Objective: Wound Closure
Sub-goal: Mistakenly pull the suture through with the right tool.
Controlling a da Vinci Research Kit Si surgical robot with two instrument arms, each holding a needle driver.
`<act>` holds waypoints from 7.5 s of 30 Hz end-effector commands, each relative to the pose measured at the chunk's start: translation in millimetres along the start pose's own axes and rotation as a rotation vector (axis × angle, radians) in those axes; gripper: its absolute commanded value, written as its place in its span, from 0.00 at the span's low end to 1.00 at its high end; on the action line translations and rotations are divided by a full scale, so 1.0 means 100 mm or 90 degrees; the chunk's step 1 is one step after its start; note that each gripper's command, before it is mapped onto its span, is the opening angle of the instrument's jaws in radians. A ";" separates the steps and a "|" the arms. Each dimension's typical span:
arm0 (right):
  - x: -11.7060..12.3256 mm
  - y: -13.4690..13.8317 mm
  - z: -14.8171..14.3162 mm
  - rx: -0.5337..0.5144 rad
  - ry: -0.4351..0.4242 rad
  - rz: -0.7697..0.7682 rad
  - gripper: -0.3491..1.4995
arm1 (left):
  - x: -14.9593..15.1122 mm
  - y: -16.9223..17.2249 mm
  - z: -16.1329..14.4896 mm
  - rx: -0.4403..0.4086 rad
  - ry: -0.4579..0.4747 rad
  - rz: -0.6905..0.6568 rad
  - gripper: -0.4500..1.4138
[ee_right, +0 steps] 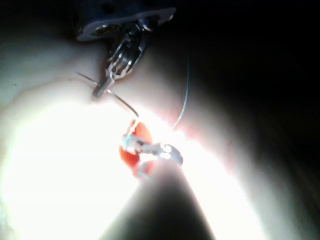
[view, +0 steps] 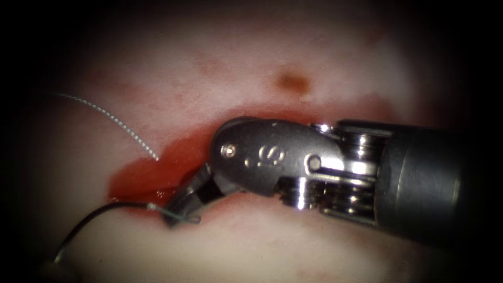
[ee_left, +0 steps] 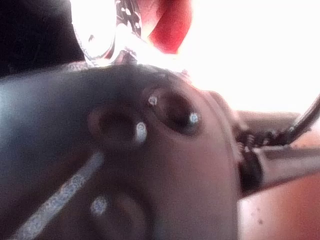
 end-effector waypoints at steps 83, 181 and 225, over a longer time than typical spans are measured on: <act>0.014 -0.016 -0.013 -0.007 -0.052 0.219 0.00 | -0.019 -0.013 -0.024 -0.082 -0.118 0.073 0.00; 0.062 -0.145 -0.058 -0.200 -0.087 0.294 0.00 | -0.028 0.005 -0.010 -0.055 -0.112 -0.118 0.00; 0.057 -0.054 -0.003 -0.514 -0.128 0.292 0.52 | -0.033 0.002 -0.014 -0.032 -0.119 -0.114 0.00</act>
